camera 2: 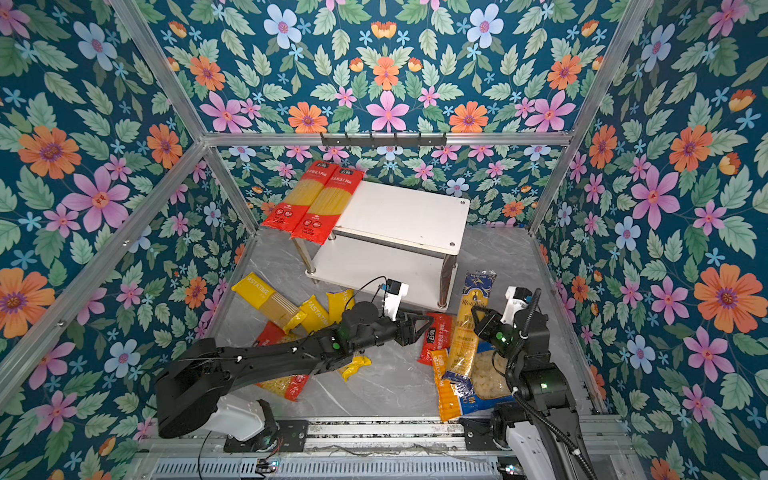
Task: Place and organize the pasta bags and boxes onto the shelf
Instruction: 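Grasp the blue-and-yellow MoliPasta bag with the right gripper and lift it, then carry the MoliPasta bag toward the shelf with the right gripper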
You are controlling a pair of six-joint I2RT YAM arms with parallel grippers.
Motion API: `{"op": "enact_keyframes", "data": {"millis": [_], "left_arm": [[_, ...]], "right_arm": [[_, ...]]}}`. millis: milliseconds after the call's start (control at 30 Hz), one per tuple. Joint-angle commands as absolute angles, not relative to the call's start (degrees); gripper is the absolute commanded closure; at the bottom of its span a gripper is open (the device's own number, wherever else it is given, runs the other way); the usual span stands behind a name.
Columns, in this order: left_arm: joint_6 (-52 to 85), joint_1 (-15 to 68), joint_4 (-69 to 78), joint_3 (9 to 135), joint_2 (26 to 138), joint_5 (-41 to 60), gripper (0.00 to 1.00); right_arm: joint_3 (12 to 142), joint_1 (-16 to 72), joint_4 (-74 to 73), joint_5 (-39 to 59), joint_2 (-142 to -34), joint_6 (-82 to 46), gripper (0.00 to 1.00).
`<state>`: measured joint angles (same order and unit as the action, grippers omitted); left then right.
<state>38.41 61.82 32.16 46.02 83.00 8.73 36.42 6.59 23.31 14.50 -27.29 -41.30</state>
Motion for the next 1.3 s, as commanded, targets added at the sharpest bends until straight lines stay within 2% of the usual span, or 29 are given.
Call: {"op": "enact_keyframes", "data": {"millis": [0, 367, 633, 833, 967, 1100, 1267], "left_arm": [[36.59, 61.01, 32.92, 44.22, 79.32, 7.21, 0.38], [40.46, 56.97, 43.15, 37.00, 70.44, 10.66, 0.25], [45.62, 56.78, 58.76, 30.94, 70.15, 11.10, 0.17], [52.41, 58.41, 69.82, 28.51, 74.56, 12.20, 0.03], [54.27, 59.93, 72.99, 29.05, 77.39, 10.79, 0.04], [55.10, 60.07, 74.68, 28.43, 77.25, 5.73, 0.08], [55.03, 60.03, 75.28, 29.06, 77.17, -0.96, 0.18]], "right_arm": [[39.12, 6.64, 11.85, 10.77, -26.04, -39.36, 0.94], [45.41, 6.58, -2.29, 12.11, -28.53, -36.58, 0.96], [47.31, 7.14, -18.22, 18.81, -37.26, -47.07, 0.97], [48.60, 18.45, -28.74, 11.42, -45.32, -44.25, 0.98], [49.96, 25.13, -36.13, 6.79, -52.30, -43.35, 0.98], [51.54, 28.00, -41.34, 4.82, -57.67, -44.57, 0.98], [52.84, 31.35, -44.69, 1.13, -60.92, -44.59, 0.99]]}}
